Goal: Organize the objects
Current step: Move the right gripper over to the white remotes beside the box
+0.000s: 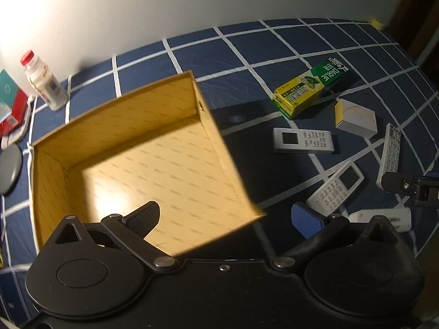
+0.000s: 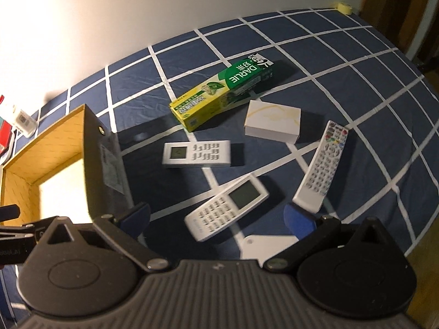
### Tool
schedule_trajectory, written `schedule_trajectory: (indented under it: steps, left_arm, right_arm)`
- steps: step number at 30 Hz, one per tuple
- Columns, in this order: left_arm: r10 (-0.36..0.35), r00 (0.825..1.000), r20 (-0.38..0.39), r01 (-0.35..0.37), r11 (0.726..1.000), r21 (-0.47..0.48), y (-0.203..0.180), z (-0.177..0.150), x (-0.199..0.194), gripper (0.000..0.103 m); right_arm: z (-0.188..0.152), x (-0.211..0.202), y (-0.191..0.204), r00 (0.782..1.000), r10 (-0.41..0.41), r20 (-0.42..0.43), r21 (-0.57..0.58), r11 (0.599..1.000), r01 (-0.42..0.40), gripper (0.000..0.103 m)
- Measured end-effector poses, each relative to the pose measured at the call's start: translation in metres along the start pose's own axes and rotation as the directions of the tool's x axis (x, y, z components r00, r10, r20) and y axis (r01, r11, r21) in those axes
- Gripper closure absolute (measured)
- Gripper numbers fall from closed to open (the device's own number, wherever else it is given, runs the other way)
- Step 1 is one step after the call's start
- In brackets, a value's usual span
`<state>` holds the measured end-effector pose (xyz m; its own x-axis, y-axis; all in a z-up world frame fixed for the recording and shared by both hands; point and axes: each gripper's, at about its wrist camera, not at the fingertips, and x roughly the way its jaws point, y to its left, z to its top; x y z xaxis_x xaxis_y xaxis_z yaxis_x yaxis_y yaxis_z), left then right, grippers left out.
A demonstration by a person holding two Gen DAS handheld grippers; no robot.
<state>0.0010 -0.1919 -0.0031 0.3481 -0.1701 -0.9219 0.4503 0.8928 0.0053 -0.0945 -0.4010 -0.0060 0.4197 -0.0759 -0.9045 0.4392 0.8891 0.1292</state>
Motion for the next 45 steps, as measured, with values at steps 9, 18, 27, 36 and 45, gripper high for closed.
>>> schedule_trajectory:
  steps: [9, 18, 27, 36, 45]
  left_arm:
    - [0.045, 0.997, -0.056, -0.052, 0.991, -0.125, -0.051, -0.010, 0.021, 0.000]
    - [0.074, 0.989, -0.126, -0.109, 0.948, -0.298, -0.072, -0.029, 0.050, 0.000]
    - [0.052, 0.981, -0.189, -0.128, 0.900, -0.417, -0.089, -0.040, 0.086, 0.000]
    - [-0.003, 0.971, -0.240, -0.116, 0.869, -0.481, -0.105, -0.044, 0.127, 0.000]
    - [-0.046, 0.966, -0.254, -0.090, 0.861, -0.500, -0.116, -0.036, 0.149, 0.000]
  right_arm:
    - [0.031, 0.034, -0.043, 0.994, 0.075, -0.083, -0.135, 0.987, -0.086, 0.000]
    - [0.046, 0.066, -0.050, 0.971, 0.152, -0.185, -0.268, 0.943, -0.199, 0.000]
    - [0.052, 0.101, -0.043, 0.945, 0.161, -0.285, -0.356, 0.898, -0.261, 0.000]
    - [0.051, 0.147, -0.034, 0.910, 0.153, -0.384, -0.393, 0.865, -0.311, 0.000]
    - [0.047, 0.181, -0.034, 0.878, 0.152, -0.454, -0.381, 0.858, -0.345, 0.003]
